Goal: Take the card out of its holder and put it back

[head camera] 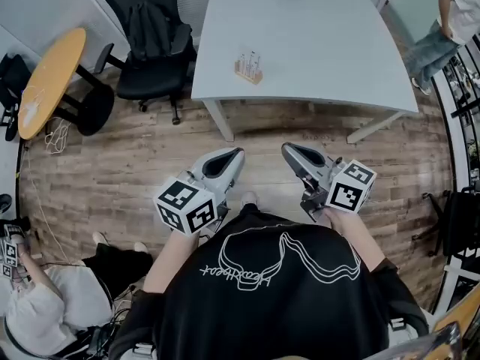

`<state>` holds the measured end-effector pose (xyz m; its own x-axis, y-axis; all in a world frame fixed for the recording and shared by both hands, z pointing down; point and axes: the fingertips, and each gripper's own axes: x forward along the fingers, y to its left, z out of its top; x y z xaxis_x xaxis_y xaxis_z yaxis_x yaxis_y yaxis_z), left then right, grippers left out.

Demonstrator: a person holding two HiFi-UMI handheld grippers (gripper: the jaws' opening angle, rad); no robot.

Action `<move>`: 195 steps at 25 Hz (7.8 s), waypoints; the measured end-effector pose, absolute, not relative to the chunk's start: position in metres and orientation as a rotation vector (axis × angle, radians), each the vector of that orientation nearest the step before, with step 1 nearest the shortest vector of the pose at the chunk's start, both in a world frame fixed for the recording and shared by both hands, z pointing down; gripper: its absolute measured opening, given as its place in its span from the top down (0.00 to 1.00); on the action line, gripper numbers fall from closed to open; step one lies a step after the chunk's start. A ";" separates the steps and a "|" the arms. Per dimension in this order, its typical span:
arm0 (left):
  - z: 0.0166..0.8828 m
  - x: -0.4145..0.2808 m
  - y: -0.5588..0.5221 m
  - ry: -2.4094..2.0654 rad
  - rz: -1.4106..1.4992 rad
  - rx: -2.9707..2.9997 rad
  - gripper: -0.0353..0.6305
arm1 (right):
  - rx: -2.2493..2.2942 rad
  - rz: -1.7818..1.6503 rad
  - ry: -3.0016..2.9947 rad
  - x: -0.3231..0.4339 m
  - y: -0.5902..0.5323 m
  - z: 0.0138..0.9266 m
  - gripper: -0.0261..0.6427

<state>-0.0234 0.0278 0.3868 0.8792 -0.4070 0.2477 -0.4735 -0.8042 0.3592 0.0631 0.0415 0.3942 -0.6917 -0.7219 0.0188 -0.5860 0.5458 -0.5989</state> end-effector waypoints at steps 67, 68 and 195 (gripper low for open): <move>0.482 -0.053 -0.265 -0.711 0.310 2.361 0.93 | -1.466 -0.710 2.936 0.079 -0.310 0.546 0.87; 0.485 -0.054 -0.266 -0.717 0.313 2.351 0.93 | -1.467 -0.712 2.932 0.079 -0.311 0.547 0.88; 0.413 -0.054 -0.180 -0.686 0.160 2.456 0.93 | -1.339 -0.670 2.696 0.075 -0.211 0.398 0.93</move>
